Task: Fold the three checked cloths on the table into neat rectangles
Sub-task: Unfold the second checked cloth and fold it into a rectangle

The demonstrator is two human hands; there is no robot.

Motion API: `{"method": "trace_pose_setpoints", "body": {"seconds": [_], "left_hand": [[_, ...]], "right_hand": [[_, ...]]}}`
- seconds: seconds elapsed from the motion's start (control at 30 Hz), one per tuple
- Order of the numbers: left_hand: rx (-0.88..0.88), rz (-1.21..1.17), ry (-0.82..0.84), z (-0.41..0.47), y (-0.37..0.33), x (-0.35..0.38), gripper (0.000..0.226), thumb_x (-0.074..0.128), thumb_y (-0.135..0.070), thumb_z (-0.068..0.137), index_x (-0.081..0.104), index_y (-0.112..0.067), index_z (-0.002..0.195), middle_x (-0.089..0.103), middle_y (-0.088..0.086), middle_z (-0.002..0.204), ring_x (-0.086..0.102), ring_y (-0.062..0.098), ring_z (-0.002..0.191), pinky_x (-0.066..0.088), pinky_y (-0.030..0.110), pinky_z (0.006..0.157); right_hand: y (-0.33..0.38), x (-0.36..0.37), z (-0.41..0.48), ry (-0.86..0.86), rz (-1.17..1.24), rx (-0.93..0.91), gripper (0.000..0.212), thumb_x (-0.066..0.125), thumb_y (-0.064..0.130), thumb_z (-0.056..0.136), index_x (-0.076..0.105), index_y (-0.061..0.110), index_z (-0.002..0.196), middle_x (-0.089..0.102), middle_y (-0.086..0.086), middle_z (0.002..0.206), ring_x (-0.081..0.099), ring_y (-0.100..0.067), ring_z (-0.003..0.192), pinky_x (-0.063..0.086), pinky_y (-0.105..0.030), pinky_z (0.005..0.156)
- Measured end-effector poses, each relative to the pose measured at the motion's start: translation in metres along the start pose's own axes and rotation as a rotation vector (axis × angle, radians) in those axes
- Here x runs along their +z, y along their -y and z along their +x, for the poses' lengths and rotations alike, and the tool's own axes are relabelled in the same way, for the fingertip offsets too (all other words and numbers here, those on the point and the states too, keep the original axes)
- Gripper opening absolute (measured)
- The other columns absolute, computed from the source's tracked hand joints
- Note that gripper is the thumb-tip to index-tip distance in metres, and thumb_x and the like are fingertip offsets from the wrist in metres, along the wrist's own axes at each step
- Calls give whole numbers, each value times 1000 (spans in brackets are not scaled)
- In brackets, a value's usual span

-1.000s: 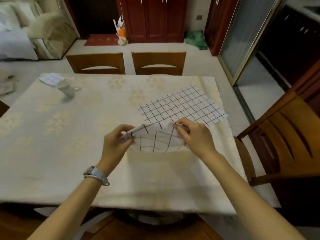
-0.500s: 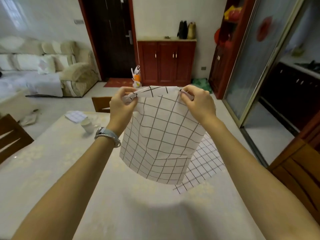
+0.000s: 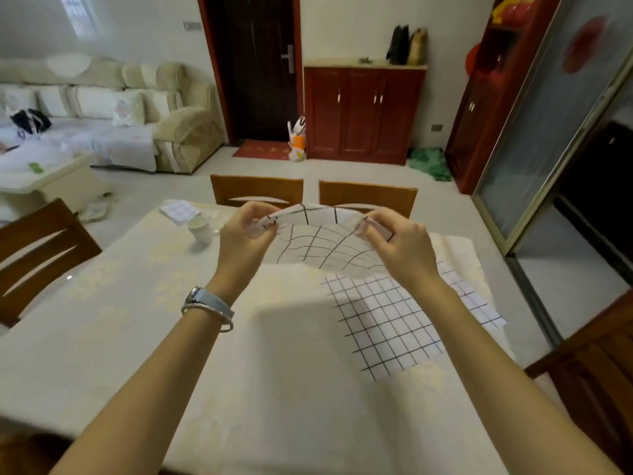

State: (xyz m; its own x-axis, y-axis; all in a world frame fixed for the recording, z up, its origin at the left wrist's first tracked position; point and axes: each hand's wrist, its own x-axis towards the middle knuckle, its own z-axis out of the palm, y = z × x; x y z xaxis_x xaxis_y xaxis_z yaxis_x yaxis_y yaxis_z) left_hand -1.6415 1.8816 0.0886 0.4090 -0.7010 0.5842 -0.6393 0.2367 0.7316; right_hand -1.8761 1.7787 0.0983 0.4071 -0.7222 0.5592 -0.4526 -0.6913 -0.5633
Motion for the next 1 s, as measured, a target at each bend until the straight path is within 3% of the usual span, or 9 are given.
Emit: {"method": "trace_pose_setpoints", "body": {"seconds": [0.13,0.23,0.3,0.5,0.8,0.9,1.0], "left_hand": [[-113,67,79,-53,41,4,24,67,5,82,66,-18,92,67,-13,90,61,0,85,48,17,79],[-216,76,160,-93,72,8,24,64,8,81,69,-14,89,70,-6,89,64,6,85,49,20,79],[-275,96,203,-118,89,11,24,64,7,81,69,-15,89,70,-8,90,64,6,85,48,16,80],[-448,143,321,-189,132,21,21,64,1,84,69,-18,87,70,-10,89,65,9,89,48,21,84],[-528,241,624,-262,165,11,12,69,-21,88,69,-20,100,69,-8,99,62,7,95,51,30,87],[-496,295,747,-271,165,6,40,55,-47,83,69,-17,105,69,-4,103,62,11,96,51,30,86],[-428,353,812,-278,167,3,33,61,-40,84,69,-17,107,70,-4,105,63,13,97,52,33,88]], "right_hand": [[-27,39,-45,196,56,95,13,58,31,96,68,23,97,68,8,83,62,-14,76,50,-30,64],[-47,65,-80,282,62,183,13,60,30,96,70,24,99,64,18,84,54,4,68,37,-11,60],[-58,82,-103,333,62,227,14,61,28,95,71,24,103,67,17,91,52,5,69,34,-8,62],[-84,120,-167,503,45,297,19,60,23,94,71,20,110,72,6,110,64,-14,101,53,-33,86],[-109,144,-247,685,-12,336,16,62,19,93,70,19,107,71,6,110,62,-17,104,52,-38,87],[-110,144,-264,704,-21,320,14,64,16,91,70,18,104,70,3,110,62,-20,104,51,-39,89],[-110,144,-275,722,-31,319,15,63,14,90,70,19,102,68,3,110,61,-20,104,49,-39,91]]}}
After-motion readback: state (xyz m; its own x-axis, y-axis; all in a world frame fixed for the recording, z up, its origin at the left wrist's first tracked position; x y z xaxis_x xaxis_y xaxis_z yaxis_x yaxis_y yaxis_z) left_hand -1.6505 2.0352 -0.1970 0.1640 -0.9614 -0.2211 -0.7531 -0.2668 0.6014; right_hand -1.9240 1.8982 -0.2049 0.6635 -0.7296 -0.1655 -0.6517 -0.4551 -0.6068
